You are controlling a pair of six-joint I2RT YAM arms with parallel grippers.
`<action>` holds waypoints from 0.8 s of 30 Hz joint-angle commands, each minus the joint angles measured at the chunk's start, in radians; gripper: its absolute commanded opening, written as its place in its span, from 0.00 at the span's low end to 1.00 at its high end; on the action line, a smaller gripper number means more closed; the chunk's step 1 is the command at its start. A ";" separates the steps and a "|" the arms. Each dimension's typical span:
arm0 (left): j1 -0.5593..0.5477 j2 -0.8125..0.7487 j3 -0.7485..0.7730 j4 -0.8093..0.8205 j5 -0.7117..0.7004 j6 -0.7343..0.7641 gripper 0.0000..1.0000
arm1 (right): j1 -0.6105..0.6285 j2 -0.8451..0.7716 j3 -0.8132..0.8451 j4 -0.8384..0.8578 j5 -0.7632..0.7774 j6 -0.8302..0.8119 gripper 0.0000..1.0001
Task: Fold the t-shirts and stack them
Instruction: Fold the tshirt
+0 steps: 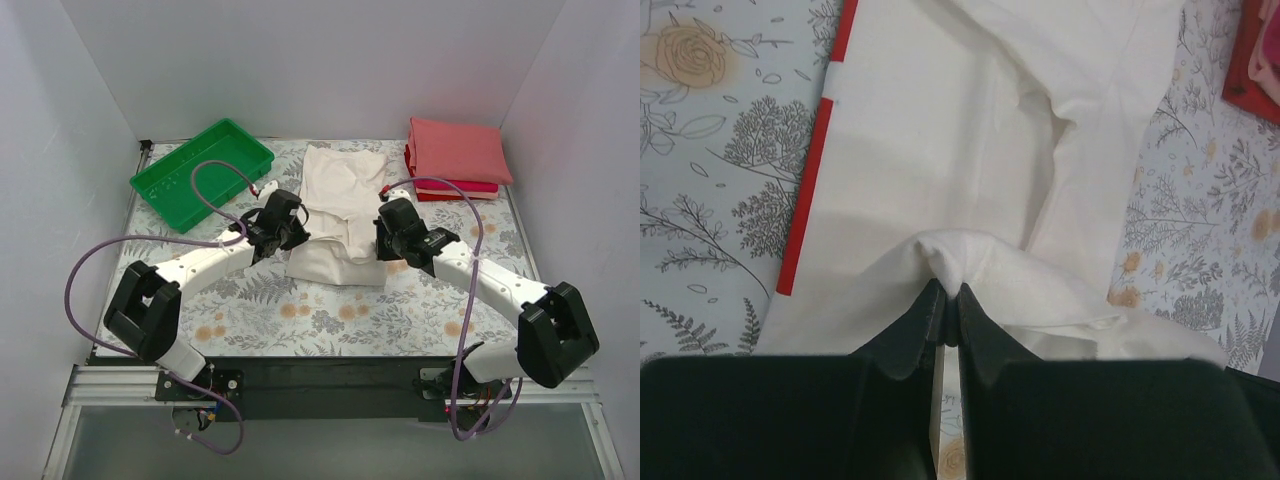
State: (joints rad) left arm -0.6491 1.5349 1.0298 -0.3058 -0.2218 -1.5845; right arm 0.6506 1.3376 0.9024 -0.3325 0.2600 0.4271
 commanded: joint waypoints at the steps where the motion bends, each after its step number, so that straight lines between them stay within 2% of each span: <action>1: 0.040 0.025 0.073 0.040 -0.010 0.052 0.00 | -0.041 0.043 0.084 0.070 -0.053 -0.056 0.01; 17: 0.152 0.241 0.245 0.112 0.075 0.153 0.00 | -0.173 0.253 0.265 0.102 -0.191 -0.125 0.01; 24: 0.175 0.340 0.314 0.114 0.108 0.187 0.00 | -0.198 0.345 0.331 0.104 -0.182 -0.134 0.01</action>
State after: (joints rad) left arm -0.4911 1.8599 1.2995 -0.2070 -0.1238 -1.4338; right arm 0.4644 1.6558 1.1725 -0.2592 0.0879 0.3092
